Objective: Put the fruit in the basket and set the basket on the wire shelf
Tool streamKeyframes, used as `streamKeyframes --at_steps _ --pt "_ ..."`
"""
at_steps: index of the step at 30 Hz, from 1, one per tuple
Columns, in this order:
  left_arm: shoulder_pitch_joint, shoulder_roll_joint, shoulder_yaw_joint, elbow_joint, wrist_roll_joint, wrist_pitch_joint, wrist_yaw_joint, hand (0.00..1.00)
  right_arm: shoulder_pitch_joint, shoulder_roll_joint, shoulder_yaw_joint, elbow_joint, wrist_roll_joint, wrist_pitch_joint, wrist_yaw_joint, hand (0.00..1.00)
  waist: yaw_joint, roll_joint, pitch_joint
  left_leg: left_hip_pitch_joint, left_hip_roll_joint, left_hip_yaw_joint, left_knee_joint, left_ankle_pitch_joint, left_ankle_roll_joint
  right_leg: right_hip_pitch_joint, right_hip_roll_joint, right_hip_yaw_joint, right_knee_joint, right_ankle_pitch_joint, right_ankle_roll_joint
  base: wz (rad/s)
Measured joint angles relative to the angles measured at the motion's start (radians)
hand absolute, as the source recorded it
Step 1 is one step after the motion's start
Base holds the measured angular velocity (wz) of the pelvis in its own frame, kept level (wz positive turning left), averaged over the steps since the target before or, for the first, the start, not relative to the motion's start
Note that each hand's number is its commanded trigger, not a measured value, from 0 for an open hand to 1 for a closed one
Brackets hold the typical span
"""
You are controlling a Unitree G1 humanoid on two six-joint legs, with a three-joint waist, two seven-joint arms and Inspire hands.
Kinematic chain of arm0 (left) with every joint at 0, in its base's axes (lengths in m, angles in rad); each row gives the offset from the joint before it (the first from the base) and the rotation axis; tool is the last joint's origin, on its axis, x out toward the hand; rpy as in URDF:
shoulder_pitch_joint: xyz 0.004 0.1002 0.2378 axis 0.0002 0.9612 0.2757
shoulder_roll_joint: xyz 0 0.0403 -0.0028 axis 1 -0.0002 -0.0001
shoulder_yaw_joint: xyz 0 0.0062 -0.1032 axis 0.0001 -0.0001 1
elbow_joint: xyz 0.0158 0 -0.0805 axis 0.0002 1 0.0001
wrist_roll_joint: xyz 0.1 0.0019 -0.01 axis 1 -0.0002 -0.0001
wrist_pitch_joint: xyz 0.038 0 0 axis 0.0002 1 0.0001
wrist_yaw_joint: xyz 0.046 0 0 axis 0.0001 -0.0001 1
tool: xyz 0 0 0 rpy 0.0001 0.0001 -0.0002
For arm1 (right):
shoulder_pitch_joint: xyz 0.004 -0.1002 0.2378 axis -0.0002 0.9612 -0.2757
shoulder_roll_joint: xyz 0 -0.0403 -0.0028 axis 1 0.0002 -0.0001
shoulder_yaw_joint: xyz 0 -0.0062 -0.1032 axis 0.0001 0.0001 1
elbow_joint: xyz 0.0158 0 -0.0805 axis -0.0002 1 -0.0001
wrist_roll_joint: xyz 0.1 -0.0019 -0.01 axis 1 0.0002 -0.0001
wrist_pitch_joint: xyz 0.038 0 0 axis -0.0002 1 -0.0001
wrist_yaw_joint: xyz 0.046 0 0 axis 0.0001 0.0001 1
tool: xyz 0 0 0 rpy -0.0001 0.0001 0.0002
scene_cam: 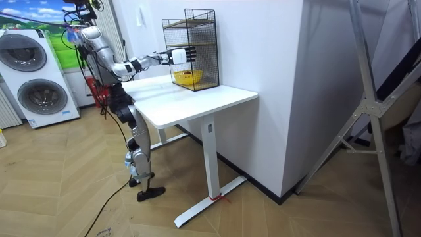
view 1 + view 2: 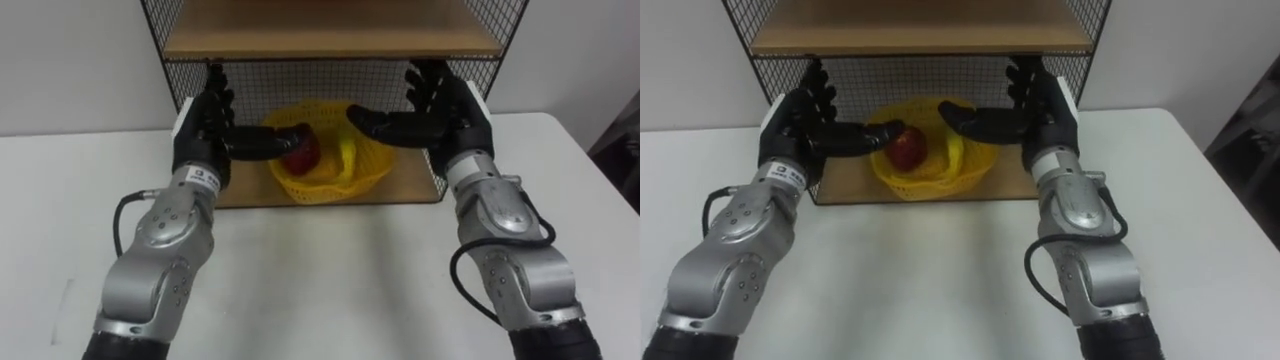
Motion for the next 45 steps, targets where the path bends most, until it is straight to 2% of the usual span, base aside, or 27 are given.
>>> streamKeyframes --at_steps 6,8,10,12,13,14,19,23,25,26,28,29,31,33,37,42,45 --pt "0.146 0.009 -0.046 -0.011 0.000 -0.027 -0.043 0.00 0.134 0.007 0.001 -0.080 0.007 -0.006 0.024 0.00 -0.006 0.001 -0.0025 0.003 0.000 -0.001 -0.003 0.000 0.000 0.011 0.002 0.001 -0.015 0.003 0.002 0.00" --pt "0.183 0.009 -0.051 -0.011 -0.002 -0.042 -0.062 0.00 0.166 0.006 0.002 -0.107 0.020 -0.016 0.043 0.00 -0.011 0.001 -0.0024 0.002 0.000 0.000 -0.004 0.000 0.000 0.009 0.002 0.001 -0.022 0.003 0.002 0.00" --pt "0.218 0.008 -0.052 -0.011 -0.020 -0.069 -0.066 0.00 0.193 0.012 0.003 -0.123 0.037 -0.045 0.057 0.00 -0.021 0.002 -0.0021 -0.003 0.002 0.000 -0.003 0.000 0.000 0.011 0.005 0.002 -0.032 0.010 0.002 0.00" --pt "0.270 0.008 -0.071 -0.014 -0.039 -0.115 -0.066 0.00 0.250 0.010 0.021 -0.129 0.030 -0.104 0.068 0.00 -0.025 0.002 -0.0017 -0.004 0.002 0.004 -0.004 0.000 0.000 0.009 0.009 0.015 -0.031 0.012 0.003 -0.07" --pt "0.300 0.008 -0.080 -0.025 -0.039 -0.129 -0.070 0.00 0.285 0.012 0.023 -0.129 0.024 -0.122 0.077 0.00 -0.022 0.003 -0.0016 -0.006 0.003 0.009 -0.006 0.000 0.000 0.007 0.010 0.020 -0.030 0.012 0.003 -0.11" --pt "0.316 0.007 -0.082 -0.033 -0.039 -0.137 -0.076 0.00 0.300 0.012 0.024 -0.129 0.022 -0.127 0.080 0.00 -0.022 0.003 -0.0020 -0.006 0.003 0.011 -0.006 0.000 0.000 0.004 0.011 0.022 -0.029 0.012 0.003 -0.13" --pt "0.443 0.009 -0.083 -0.075 -0.044 -0.236 -0.122 0.00 0.441 0.016 0.024 -0.168 -0.079 -0.184 0.114 0.00 -0.021 0.007 -0.0045 -0.019 0.004 0.015 -0.010 0.000 -0.001 -0.017 0.013 0.031 -0.025 0.012 0.003 -0.04" --pt "0.488 0.009 -0.077 -0.076 -0.045 -0.291 -0.138 0.00 0.493 0.015 0.018 -0.173 -0.096 -0.231 0.147 0.00 -0.020 0.002 -0.0035 -0.030 0.003 0.015 -0.010 0.000 -0.001 -0.029 0.014 0.039 -0.022 0.012 0.003 -0.01" --pt "0.508 0.011 -0.067 -0.076 -0.042 -0.334 -0.143 0.00 0.509 0.013 0.017 -0.174 -0.108 -0.265 0.151 0.00 -0.019 -0.001 -0.0016 -0.034 0.003 0.016 -0.010 0.000 -0.001 -0.038 0.014 0.037 -0.022 0.012 0.003 -0.02" --pt "0.512 0.010 -0.062 -0.078 -0.037 -0.343 -0.143 0.00 0.515 0.014 0.016 -0.177 -0.121 -0.275 0.151 0.00 -0.019 -0.001 -0.0014 -0.036 0.003 0.016 -0.010 0.000 -0.001 -0.039 0.014 0.037 -0.023 0.012 0.003 0.00" --pt "0.527 0.012 -0.042 -0.086 -0.027 -0.392 -0.138 0.00 0.545 0.011 0.011 -0.203 -0.149 -0.315 0.148 0.00 -0.014 0.001 -0.0001 -0.042 0.003 0.016 -0.010 0.000 -0.001 -0.045 0.015 0.039 -0.028 0.013 0.002 0.00" --pt "0.533 0.014 -0.038 -0.090 -0.022 -0.403 -0.134 0.00 0.549 0.008 0.011 -0.205 -0.152 -0.326 0.146 0.00 -0.012 0.001 0.0000 -0.043 0.003 0.016 -0.010 0.000 -0.001 -0.046 0.016 0.039 -0.028 0.013 0.002 0.00" --pt "0.561 0.024 -0.015 -0.112 0.024 -0.450 -0.113 0.00 0.575 0.006 -0.008 -0.206 -0.177 -0.368 0.140 0.00 -0.002 0.002 0.0002 -0.045 0.003 0.015 -0.010 0.000 -0.001 -0.047 0.016 0.039 -0.029 0.015 0.002 0.00" --pt "0.585 0.024 0.011 -0.128 0.033 -0.478 -0.083 0.00 0.607 0.005 -0.029 -0.207 -0.186 -0.388 0.126 0.00 0.007 0.002 0.0006 -0.046 0.003 0.016 -0.012 0.000 -0.002 -0.049 0.016 0.039 -0.031 0.015 0.002 0.00" --pt "0.628 0.018 0.088 -0.135 0.037 -0.546 0.028 0.00 0.649 0.005 -0.073 -0.207 -0.213 -0.401 0.059 0.00 0.020 0.001 0.0014 -0.046 0.002 0.016 -0.013 0.000 -0.002 -0.051 0.016 0.040 -0.031 0.014 0.003 0.00" --pt "0.638 0.010 0.182 -0.136 0.100 -0.599 0.170 0.00 0.659 -0.002 -0.179 -0.226 -0.285 -0.438 -0.044 0.00 0.036 -0.002 0.0019 -0.046 0.001 0.012 -0.015 0.001 -0.002 -0.052 0.015 0.038 -0.032 0.014 0.003 0.01" --pt "0.636 0.011 0.264 -0.163 0.102 -0.608 0.266 0.00 0.652 -0.010 -0.257 -0.265 -0.334 -0.460 -0.139 0.00 0.034 0.003 0.0037 -0.047 0.000 0.010 -0.016 0.001 -0.002 -0.053 0.015 0.036 -0.031 0.014 0.003 0.00"
